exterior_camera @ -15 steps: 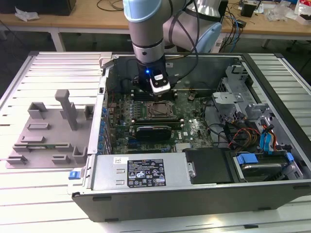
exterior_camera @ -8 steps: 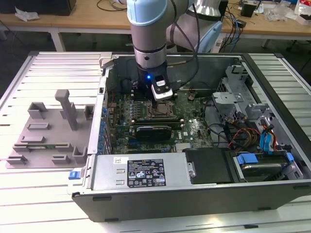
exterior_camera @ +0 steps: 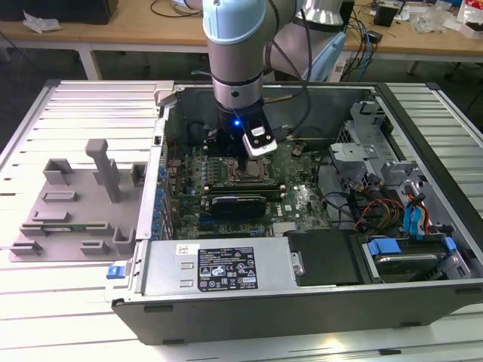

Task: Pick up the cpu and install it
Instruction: 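Install the first cpu locking lever, then install the second cpu locking lever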

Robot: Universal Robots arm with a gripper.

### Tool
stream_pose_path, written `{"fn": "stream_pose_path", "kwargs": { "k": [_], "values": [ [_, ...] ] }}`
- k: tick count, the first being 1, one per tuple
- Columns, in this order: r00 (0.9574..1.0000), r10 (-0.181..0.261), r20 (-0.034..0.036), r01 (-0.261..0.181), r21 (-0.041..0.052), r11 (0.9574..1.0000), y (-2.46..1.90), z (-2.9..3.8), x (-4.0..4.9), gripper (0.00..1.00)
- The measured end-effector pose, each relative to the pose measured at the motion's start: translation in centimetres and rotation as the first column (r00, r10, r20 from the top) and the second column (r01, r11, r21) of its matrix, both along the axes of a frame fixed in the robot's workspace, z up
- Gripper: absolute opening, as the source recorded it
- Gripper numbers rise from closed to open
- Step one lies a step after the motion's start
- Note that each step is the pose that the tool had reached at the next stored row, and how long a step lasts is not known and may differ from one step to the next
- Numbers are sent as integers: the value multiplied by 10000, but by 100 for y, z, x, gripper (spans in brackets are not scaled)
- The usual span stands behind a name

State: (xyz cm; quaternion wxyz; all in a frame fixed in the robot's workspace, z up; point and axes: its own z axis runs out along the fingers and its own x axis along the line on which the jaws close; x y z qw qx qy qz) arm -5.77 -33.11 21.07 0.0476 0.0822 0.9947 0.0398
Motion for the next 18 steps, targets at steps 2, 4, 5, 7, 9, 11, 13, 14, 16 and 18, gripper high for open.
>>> {"fn": "stream_pose_path", "kwargs": {
  "k": [2,4,5,7,9,11,13,14,16,18],
  "values": [
    [9999,87,-105,-87,-2,10000,-11,0,77,11],
    [9998,146,-149,-146,-10,9999,-12,5,78,11],
    [9998,149,-148,-149,-7,9999,-11,26,78,11],
    [9998,153,-148,-153,-6,9999,-11,80,79,11],
    [9998,155,-155,-155,-8,9999,-12,148,79,11],
    [9998,156,-160,-156,-6,9999,-11,235,79,11],
    [9997,157,-176,-158,-31,9999,-11,289,79,11],
    [9997,157,-187,-158,-50,9999,-12,289,79,11],
    [9997,156,-188,-157,-54,9999,-12,290,79,11],
    [9997,156,-187,-158,-59,9999,-11,289,79,11]
  ]
}}
